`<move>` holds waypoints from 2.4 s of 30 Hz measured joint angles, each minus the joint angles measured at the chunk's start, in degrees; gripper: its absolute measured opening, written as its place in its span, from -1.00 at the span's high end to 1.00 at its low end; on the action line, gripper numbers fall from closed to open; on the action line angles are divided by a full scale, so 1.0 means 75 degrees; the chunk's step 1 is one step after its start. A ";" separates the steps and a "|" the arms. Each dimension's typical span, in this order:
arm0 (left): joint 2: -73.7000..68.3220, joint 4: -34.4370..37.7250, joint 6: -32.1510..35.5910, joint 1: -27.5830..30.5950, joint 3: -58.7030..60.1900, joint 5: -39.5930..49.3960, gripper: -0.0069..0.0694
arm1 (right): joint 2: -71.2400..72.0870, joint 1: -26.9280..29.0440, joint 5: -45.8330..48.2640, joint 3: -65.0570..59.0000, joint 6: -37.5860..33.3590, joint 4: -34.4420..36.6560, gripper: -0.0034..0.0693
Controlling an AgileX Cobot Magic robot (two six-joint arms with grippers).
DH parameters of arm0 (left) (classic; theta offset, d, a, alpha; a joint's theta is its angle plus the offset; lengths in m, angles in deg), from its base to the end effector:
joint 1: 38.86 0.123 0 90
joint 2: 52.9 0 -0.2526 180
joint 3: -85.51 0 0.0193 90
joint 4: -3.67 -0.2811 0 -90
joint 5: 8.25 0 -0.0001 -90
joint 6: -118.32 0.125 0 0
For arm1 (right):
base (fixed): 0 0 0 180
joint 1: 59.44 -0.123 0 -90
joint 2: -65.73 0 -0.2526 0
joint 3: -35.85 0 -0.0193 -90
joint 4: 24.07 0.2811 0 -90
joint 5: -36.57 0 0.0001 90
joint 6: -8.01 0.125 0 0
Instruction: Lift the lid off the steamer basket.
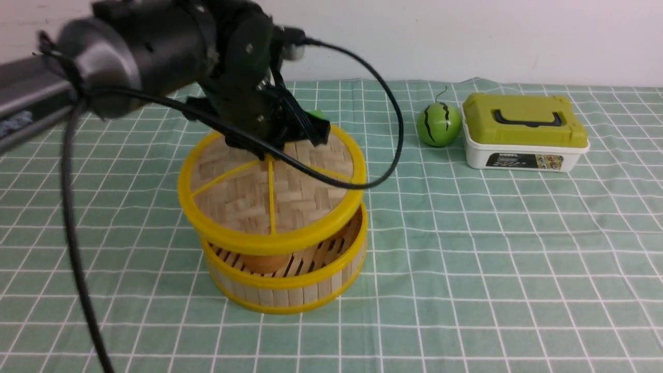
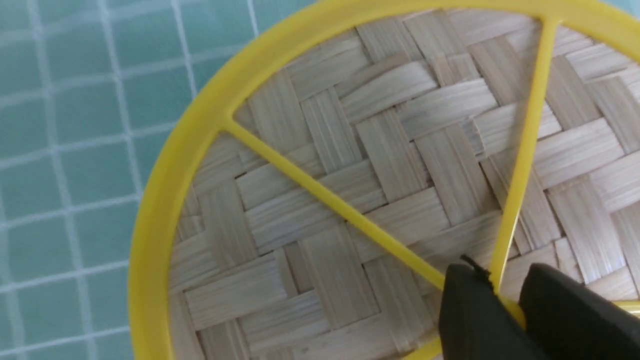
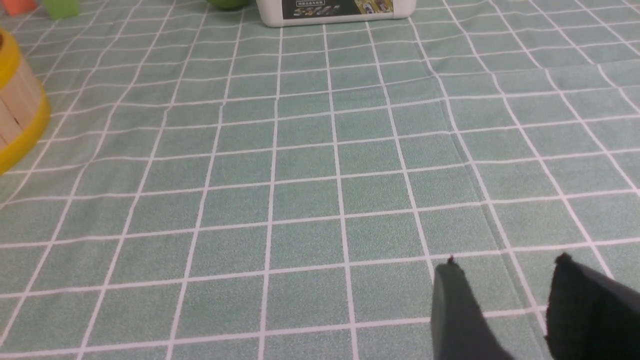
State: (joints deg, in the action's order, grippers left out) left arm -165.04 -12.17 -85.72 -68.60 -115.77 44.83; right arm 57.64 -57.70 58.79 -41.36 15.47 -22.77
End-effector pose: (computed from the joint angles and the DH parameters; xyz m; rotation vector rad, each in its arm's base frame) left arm 0.4044 -0.1996 0.2747 0.2387 2.4517 -0.0585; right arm 0.1476 -0.0034 0.1631 0.1643 1.8703 0.0911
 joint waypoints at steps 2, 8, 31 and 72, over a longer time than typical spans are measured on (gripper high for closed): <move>0.0688 -0.0467 -0.0159 0.0000 -0.0014 0.0401 0.53 | 0.0000 0.0000 0.0000 0.0000 0.0000 0.0000 0.24; 0.1585 -0.1732 -0.0415 0.0068 0.0185 0.2075 0.53 | 0.0000 0.0000 0.0000 0.0000 0.0000 0.0000 0.24; -0.0169 -0.3023 -0.2755 0.2223 0.4069 -0.1747 0.53 | 0.0000 0.0000 0.0000 0.0000 0.0000 0.0000 0.24; 0.4698 0.0436 -0.0869 0.2223 0.2096 0.0839 0.85 | 0.0000 0.0000 0.0000 0.0000 0.0000 0.0000 0.24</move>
State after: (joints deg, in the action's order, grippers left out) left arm -129.81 -8.90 -92.23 -51.92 -100.06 51.12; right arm 57.64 -57.70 58.79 -41.36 15.47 -22.77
